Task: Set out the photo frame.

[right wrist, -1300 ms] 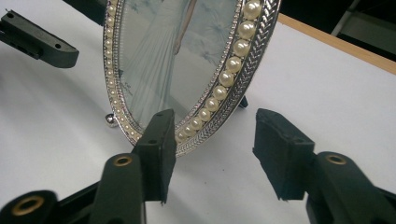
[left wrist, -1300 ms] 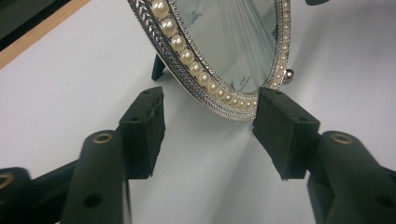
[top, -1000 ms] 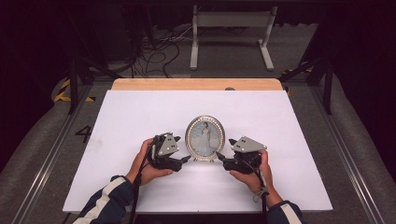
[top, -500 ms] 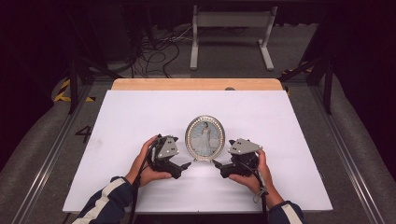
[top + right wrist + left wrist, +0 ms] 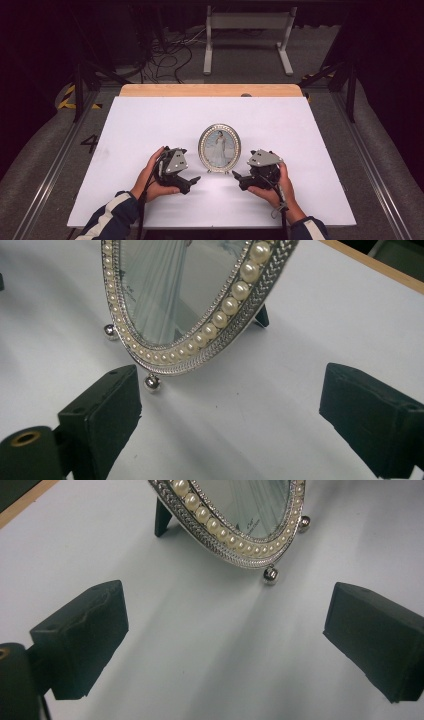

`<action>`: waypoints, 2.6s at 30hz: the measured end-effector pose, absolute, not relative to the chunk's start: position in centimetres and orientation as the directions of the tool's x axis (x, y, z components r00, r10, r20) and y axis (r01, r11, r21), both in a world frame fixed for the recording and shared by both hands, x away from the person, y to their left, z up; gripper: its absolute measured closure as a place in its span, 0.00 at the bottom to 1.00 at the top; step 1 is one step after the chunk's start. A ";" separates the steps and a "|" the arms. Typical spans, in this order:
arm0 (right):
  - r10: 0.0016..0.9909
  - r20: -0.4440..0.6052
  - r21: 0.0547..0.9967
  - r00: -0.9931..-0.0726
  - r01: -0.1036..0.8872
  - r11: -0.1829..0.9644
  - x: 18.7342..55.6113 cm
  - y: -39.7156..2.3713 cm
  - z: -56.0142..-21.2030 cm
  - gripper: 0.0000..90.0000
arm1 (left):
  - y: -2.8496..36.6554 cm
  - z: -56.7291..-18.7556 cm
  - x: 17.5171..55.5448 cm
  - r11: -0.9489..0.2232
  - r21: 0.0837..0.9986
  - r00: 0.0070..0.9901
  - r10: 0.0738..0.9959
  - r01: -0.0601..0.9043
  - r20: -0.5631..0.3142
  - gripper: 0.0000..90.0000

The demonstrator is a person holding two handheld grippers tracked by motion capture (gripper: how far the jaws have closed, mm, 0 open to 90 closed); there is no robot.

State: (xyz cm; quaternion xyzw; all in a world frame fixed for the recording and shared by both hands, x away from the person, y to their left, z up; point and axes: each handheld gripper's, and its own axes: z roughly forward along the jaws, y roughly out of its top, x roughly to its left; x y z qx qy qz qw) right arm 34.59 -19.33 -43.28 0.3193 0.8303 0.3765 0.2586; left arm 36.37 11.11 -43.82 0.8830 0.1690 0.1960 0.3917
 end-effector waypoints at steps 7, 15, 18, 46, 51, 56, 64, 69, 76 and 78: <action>0.722 -0.209 0.782 -0.660 0.331 0.529 34.3 -20.0 -43.3 0.12 | 12.3 -43.9 35.8 -0.630 0.762 0.859 0.465 0.151 0.214 0.05; 0.725 -0.242 0.780 -0.645 0.316 0.541 33.9 -20.9 -43.4 0.13 | 13.8 -44.0 35.5 -0.622 0.767 0.847 0.485 0.160 0.216 0.06; 0.729 -0.243 0.780 -0.640 0.319 0.539 33.8 -21.3 -43.4 0.13 | 14.4 -44.1 35.4 -0.620 0.766 0.841 0.496 0.168 0.216 0.06; 0.772 -0.254 0.785 -0.583 0.341 0.516 32.8 -25.0 -43.4 0.13 | 19.3 -44.5 34.5 -0.589 0.781 0.804 0.557 0.206 0.207 0.07; 0.781 -0.254 0.789 -0.570 0.346 0.509 32.6 -25.6 -43.5 0.13 | 20.1 -44.5 34.4 -0.581 0.787 0.794 0.570 0.208 0.210 0.07; 0.790 -0.256 0.793 -0.557 0.346 0.501 32.4 -26.1 -43.7 0.13 | 20.9 -44.7 34.2 -0.574 0.788 0.784 0.586 0.223 0.206 0.07; 0.805 -0.272 0.798 -0.528 0.344 0.495 32.2 -27.3 -43.9 0.13 | 21.8 -44.9 33.6 -0.577 0.783 0.768 0.602 0.231 0.217 0.07; 0.807 -0.271 0.798 -0.525 0.347 0.493 32.3 -27.8 -44.0 0.13 | 22.6 -45.0 33.2 -0.567 0.786 0.754 0.621 0.246 0.213 0.07; 0.820 -0.269 0.797 -0.505 0.361 0.484 32.2 -28.7 -44.2 0.12 | 23.4 -45.2 33.2 -0.556 0.789 0.745 0.637 0.263 0.200 0.07; 0.825 -0.261 0.800 -0.501 0.367 0.475 32.2 -28.9 -44.2 0.12 | 23.7 -45.2 33.2 -0.550 0.791 0.742 0.642 0.269 0.193 0.07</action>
